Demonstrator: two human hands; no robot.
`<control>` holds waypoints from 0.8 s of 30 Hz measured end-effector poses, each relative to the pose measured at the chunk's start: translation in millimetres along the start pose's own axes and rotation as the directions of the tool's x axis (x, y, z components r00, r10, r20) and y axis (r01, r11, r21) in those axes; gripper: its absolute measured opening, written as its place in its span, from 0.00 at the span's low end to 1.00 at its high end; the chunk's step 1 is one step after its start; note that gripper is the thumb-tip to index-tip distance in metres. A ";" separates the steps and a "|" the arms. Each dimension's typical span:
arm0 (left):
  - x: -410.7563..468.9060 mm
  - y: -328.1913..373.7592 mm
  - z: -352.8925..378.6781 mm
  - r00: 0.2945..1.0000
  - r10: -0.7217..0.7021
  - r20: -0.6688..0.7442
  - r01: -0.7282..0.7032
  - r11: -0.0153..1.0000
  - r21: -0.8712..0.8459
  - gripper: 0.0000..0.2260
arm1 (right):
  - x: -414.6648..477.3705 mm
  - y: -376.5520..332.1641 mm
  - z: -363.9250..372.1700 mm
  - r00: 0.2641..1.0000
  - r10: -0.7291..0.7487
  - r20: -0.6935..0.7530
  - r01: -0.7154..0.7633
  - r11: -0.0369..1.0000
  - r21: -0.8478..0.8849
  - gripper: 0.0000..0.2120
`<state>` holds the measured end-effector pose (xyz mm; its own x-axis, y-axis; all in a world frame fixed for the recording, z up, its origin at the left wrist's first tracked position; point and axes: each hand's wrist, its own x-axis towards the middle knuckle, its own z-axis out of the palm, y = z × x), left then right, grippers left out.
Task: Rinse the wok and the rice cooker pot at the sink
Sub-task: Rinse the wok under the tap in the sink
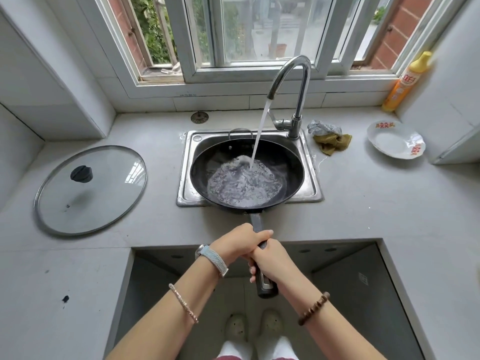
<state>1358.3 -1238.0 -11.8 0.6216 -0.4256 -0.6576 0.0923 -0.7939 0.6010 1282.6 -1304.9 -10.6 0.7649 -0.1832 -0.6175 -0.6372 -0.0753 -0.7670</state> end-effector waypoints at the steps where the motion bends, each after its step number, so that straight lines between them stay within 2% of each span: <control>1: -1.2 1.0 0.0 1.000 -0.001 0.001 0.001 1.000 -0.004 0.19 | -0.7 -0.8 -0.8 1.000 0.010 0.000 -0.010 1.000 -0.010 0.09; 9: -1.2 -6.7 7.9 0.997 -0.002 0.083 -0.003 0.999 0.054 0.21 | -4.2 16.9 0.0 1.000 0.011 0.029 -0.012 1.000 0.015 0.08; 13: 1.7 -21.3 23.2 0.990 -0.034 0.136 0.024 0.997 0.072 0.19 | -4.5 41.4 7.8 0.999 0.002 0.042 -0.003 1.000 0.011 0.09; 16: 3.4 -30.4 32.1 0.989 -0.050 0.138 0.039 0.996 0.085 0.18 | -6.4 53.0 11.9 1.000 0.011 0.028 -0.011 1.000 -0.008 0.09; 20: 1.3 -29.5 31.0 0.991 -0.031 0.127 0.031 1.000 0.002 0.18 | -8.4 47.4 10.2 1.000 0.006 -0.003 -0.006 1.000 -0.013 0.08; 24: -2.4 -11.1 14.7 0.999 0.001 0.040 -0.002 1.000 0.024 0.19 | -9.9 20.8 0.8 1.000 -0.026 -0.001 0.026 1.000 -0.007 0.06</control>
<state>1344.4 -1234.6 -23.6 0.5902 -0.4436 -0.6745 0.0725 -0.8030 0.5916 1261.8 -1303.9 -20.6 0.7814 -0.1821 -0.5969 -0.6175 -0.0872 -0.7818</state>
